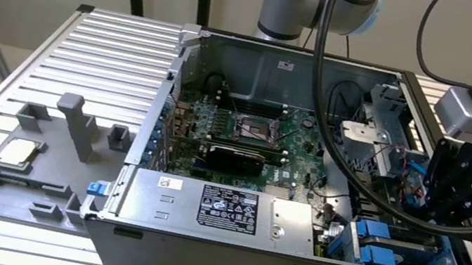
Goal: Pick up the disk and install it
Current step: 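Insert the first disk wire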
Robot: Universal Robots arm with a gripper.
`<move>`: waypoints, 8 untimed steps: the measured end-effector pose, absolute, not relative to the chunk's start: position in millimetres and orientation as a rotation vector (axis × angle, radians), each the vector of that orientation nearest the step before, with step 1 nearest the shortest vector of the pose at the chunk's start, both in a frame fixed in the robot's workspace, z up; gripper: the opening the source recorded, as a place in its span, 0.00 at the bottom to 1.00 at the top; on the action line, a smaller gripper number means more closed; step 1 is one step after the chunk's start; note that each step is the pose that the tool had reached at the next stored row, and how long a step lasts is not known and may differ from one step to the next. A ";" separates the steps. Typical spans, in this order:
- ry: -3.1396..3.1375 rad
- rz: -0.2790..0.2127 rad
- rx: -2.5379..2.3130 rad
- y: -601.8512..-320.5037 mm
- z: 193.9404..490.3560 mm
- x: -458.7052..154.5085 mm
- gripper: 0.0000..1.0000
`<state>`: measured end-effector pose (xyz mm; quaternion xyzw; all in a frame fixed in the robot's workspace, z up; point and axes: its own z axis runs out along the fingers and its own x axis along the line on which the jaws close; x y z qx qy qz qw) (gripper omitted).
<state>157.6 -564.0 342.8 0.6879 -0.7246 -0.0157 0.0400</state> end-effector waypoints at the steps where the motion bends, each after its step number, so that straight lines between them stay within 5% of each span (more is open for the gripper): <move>1: -2.219 -0.047 2.107 -564.0 342.7 157.6 0.00; 8: -2.215 -0.036 2.102 -563.9 342.2 157.6 0.00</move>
